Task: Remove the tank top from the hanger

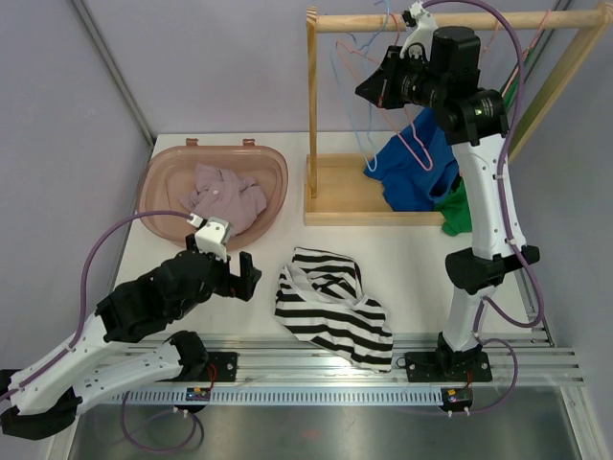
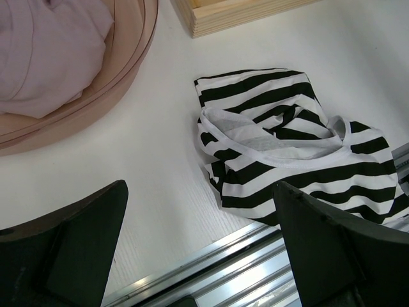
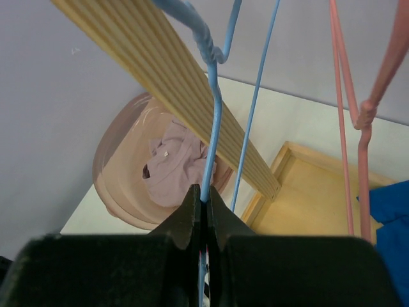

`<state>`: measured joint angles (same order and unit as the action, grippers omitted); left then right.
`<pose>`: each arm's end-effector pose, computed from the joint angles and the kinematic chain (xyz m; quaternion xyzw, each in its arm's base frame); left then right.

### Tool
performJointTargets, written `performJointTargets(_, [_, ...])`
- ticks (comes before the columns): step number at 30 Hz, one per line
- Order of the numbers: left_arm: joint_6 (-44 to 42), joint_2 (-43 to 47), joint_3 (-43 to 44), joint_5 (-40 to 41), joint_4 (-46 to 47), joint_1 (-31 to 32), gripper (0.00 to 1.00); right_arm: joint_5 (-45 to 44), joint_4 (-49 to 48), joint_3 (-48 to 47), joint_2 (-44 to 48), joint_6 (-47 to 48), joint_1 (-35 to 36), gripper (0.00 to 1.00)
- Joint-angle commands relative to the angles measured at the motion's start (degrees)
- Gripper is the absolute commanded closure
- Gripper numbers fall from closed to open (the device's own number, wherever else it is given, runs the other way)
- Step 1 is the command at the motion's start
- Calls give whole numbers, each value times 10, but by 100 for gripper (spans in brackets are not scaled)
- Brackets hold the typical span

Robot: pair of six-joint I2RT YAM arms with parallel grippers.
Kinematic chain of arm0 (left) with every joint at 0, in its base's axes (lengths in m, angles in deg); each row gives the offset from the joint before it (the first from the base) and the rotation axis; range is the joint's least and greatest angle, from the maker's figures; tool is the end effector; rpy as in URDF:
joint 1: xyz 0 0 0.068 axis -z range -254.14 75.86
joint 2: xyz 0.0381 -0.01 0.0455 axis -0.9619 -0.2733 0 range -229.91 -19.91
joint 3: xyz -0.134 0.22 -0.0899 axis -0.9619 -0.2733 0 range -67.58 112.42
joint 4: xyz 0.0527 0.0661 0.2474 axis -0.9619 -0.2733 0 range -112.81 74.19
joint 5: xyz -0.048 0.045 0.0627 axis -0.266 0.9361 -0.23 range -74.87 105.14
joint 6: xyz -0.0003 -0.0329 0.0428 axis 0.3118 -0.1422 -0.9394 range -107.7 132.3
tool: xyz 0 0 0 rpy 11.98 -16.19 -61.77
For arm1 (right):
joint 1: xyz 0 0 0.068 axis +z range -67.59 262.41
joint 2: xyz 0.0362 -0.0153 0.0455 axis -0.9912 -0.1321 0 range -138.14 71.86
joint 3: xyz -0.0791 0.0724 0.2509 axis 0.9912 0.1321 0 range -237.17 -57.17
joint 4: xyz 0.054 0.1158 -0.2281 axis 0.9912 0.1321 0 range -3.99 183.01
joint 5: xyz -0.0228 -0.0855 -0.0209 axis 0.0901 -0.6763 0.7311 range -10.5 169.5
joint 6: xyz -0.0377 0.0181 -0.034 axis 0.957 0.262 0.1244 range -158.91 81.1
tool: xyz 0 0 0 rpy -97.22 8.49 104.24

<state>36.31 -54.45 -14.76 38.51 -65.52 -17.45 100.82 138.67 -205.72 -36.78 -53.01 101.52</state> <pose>0.0708 -0.0819 0.3413 0.1453 0.8475 -0.1755 0.4794 0.3343 0.1294 0.5432 -0.1489 0.7620 0.3138 0.5465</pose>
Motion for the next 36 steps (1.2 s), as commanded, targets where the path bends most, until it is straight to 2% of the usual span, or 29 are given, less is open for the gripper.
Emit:
performJointTargets(1, [0, -3, 0, 17, 15, 1, 1, -22, 21, -36, -23, 11, 3, 100])
performJointTargets(7, [-1, -2, 0, 13, 15, 0, 1, -24, 3, 25, 0, 12, 3, 100])
performJointTargets(8, [-1, -2, 0, 12, 16, 1, 1, -16, 2, 28, 5, 11, 2, 94])
performJointTargets(9, [-1, -4, 3, 13, 16, 0, 1, -16, 1, 30, 11, 10, 2, 84])
performJointTargets(15, [24, -56, 25, 2, 28, 3, 1, 0, 1, 27, 79, -1, 2, 49])
performJointTargets(17, [44, -88, 24, 1, 54, 8, 1, 5, 1, 43, 116, -4, 2, 28])
performJointTargets(18, [52, -97, 19, 2, 69, 21, 1, 4, 0, 69, 146, -3, 3, 19])
performJointTargets(20, [55, -124, 5, -4, 123, 35, 1, -4, -3, 106, 182, 1, 2, 13])
performJointTargets(22, [59, -153, 2, -16, 154, 52, 1, -9, -16, 183, 246, 5, 2, 1])
performJointTargets(31, [60, -383, 18, -64, 267, 98, 1, -27, -106, 561, 554, -6, 3, 1])
performJointTargets(36, [74, -502, 8, -82, 309, 118, 1, 12, -123, 721, 694, -36, 3, 0])
